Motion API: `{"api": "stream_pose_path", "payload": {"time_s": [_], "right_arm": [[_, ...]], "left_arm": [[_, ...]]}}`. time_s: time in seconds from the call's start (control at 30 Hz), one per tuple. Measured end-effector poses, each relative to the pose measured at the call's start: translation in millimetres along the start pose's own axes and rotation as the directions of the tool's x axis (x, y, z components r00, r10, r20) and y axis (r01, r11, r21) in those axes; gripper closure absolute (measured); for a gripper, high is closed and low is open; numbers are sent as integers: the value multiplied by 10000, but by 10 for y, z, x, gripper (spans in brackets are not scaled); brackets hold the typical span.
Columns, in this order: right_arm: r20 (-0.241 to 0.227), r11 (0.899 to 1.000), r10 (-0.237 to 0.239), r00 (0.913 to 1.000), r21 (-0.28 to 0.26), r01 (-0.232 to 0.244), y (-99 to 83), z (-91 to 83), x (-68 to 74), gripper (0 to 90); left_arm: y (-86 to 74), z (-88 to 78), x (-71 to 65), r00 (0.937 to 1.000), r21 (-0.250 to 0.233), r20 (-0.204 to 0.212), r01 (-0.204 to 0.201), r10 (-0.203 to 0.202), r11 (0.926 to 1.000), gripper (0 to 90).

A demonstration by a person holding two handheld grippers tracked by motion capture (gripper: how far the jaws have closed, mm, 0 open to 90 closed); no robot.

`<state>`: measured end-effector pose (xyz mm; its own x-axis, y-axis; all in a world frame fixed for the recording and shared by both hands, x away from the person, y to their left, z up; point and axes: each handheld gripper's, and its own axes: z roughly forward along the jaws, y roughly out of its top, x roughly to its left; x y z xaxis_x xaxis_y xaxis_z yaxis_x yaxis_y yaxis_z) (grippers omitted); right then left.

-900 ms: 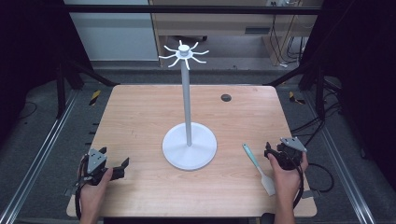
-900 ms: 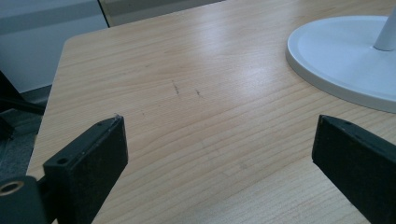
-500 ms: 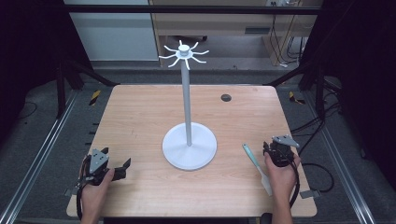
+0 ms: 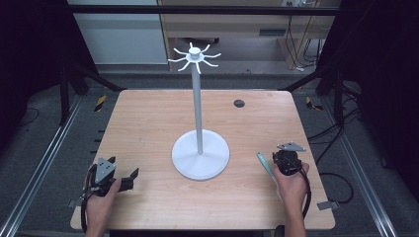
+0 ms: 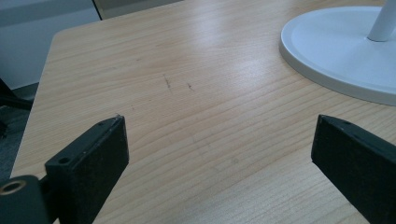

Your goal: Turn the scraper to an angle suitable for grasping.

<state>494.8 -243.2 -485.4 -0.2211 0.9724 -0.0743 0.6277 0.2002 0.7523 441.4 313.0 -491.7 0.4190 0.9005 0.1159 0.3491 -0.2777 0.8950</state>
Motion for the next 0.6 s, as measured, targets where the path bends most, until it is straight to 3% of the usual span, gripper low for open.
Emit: {"api": "stream_pose_path", "payload": {"time_s": [0.27, 0.6], "right_arm": [[-441, 9968, -449, 9980, 637, 477, 8, 100, 102, 900], [-577, 9964, -287, 9979, 782, 331, 8, 131, 107, 900]], "left_arm": [[1, 0, -5, 10000, 60, 41, -40, 39, 10000, 39], [-1, 2, -5, 10000, 65, 78, -1, 1, 10000, 40]]}}
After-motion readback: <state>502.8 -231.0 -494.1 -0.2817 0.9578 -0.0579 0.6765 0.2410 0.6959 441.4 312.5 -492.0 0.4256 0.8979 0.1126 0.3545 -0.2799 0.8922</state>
